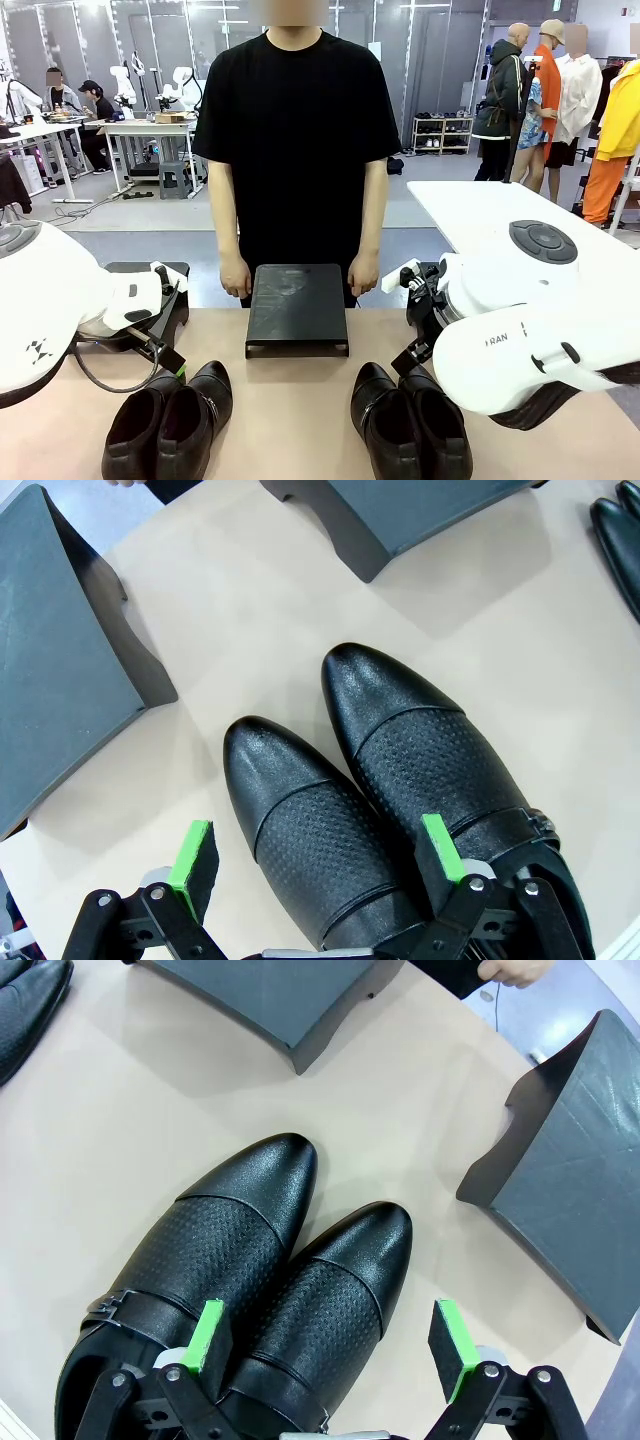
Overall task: Place the shoes on the stand as instructed by the person.
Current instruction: Pick up one pair of Shoes and place it on the Shoes Stand indicated by the person.
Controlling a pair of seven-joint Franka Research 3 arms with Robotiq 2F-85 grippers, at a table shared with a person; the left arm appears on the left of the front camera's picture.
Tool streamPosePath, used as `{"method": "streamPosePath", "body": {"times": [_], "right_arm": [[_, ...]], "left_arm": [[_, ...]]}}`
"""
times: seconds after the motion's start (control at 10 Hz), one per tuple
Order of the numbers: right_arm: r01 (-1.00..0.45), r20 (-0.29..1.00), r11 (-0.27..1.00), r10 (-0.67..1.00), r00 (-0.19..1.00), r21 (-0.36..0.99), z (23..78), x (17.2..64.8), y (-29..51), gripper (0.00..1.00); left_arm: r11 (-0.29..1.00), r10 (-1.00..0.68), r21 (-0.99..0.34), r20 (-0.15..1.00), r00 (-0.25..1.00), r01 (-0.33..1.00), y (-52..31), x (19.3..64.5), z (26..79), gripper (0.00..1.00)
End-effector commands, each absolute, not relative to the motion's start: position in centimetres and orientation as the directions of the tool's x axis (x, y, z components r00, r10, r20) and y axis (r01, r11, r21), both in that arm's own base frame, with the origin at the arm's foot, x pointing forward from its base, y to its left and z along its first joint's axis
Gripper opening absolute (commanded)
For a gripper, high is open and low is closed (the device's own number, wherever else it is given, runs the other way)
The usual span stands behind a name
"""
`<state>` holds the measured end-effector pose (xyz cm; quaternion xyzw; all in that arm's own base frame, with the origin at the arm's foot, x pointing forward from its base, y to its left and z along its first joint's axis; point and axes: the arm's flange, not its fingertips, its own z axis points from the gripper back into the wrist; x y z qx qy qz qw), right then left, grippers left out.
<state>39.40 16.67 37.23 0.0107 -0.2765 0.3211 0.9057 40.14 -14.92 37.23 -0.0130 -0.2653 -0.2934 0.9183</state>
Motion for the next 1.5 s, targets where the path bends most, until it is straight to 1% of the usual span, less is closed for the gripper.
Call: {"method": "streamPosePath", "body": {"times": [0.0,0.3,0.4,0.6,0.8,1.0,1.1,1.2,1.3,1.4], "right_arm": [[-0.587,0.508,0.794,0.575,0.642,-0.157,37.2,39.4,16.7,1.0],[-0.588,0.508,0.794,0.576,0.641,-0.158,37.2,39.4,16.7,1.0],[-0.571,0.528,0.807,0.554,0.643,-0.151,38.5,39.5,16.5,1.0],[-0.548,0.534,0.831,0.508,0.676,-0.097,41.7,39.8,15.3,1.0],[-0.548,0.533,0.832,0.504,0.679,-0.088,44.6,39.4,13.7,1.0],[-0.587,0.534,0.809,0.491,0.689,0.013,47.4,38.7,11.2,1.0],[-0.619,0.543,0.771,0.459,0.703,0.149,48.9,38.2,8.4,1.0],[-0.597,0.549,0.763,0.398,0.735,0.246,49.7,37.8,5.3,1.0],[-0.59,0.568,0.729,0.337,0.751,0.347,50.1,37.2,2.4,1.0],[-0.575,0.579,0.707,0.285,0.764,0.411,50.2,36.5,-0.4,1.0]], "left_arm": [[0.827,-0.532,0.132,0.495,0.687,0.546,-14.9,40.1,37.2,1.0],[0.827,-0.532,0.132,0.495,0.687,0.546,-14.9,40.1,37.2,1.0],[0.838,-0.515,0.128,0.509,0.69,0.531,-14.8,40.3,38.6,1.0],[0.836,-0.476,0.027,0.532,0.7,0.548,-13.5,40.7,42.1,1.0],[0.826,-0.456,-0.024,0.56,0.692,0.563,-11.7,40.2,45.0,1.0],[0.772,-0.421,-0.154,0.603,0.677,0.617,-9.6,39.0,47.8,1.0],[0.746,-0.381,-0.227,0.625,0.681,0.625,-7.2,38.2,49.5,1.0],[0.728,-0.318,-0.303,0.645,0.694,0.615,-4.4,37.6,50.6,1.0],[0.699,-0.255,-0.38,0.659,0.707,0.606,-1.1,37.0,51.2,1.0],[0.675,-0.201,-0.438,0.665,0.719,0.594,1.8,36.0,51.5,1.0]]}}
